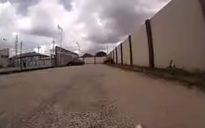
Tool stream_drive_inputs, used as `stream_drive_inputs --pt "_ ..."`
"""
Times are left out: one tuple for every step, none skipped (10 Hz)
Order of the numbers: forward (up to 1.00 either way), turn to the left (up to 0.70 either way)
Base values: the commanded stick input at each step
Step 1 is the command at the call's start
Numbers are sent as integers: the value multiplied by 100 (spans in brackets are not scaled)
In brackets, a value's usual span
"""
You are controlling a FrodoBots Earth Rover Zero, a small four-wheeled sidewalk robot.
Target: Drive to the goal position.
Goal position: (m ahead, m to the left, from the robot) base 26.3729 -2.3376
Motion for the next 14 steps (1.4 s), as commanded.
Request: stream_drive_inputs --pt "50 -1" --pt "50 -1" --pt "50 -1" --pt "50 -1" --pt "50 -1" --pt "50 -1" --pt "50 -1" --pt "50 -1" --pt "50 -1" --pt "50 -1" --pt "50 -1" --pt "50 -1" --pt "50 -1" --pt "50 -1"
